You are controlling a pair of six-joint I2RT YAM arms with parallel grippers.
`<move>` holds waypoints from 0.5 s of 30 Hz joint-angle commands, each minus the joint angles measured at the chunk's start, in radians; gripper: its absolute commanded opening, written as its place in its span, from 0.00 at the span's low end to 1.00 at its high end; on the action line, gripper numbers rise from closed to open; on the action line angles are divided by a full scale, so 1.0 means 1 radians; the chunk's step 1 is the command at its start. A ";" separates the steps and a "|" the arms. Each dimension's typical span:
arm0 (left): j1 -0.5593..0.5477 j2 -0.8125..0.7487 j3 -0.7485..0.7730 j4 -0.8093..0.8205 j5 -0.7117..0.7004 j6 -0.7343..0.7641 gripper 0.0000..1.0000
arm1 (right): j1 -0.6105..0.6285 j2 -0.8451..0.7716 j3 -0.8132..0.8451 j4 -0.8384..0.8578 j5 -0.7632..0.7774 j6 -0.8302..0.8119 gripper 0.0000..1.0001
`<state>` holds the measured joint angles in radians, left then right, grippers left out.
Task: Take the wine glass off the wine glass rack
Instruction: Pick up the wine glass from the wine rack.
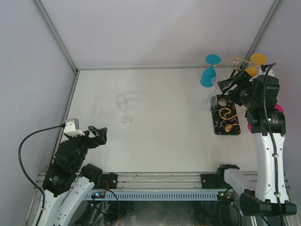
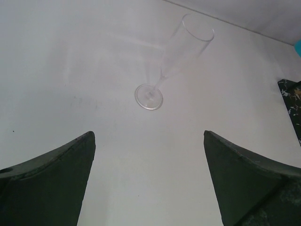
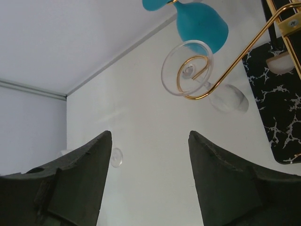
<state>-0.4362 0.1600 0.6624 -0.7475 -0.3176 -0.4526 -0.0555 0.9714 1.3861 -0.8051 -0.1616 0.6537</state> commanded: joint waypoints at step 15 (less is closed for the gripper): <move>0.005 0.031 -0.002 0.038 -0.020 0.002 1.00 | -0.112 0.015 -0.136 0.201 0.045 0.081 0.52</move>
<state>-0.4362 0.1707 0.6624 -0.7452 -0.3408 -0.4530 -0.1402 0.9691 1.2522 -0.6937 -0.0868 0.7223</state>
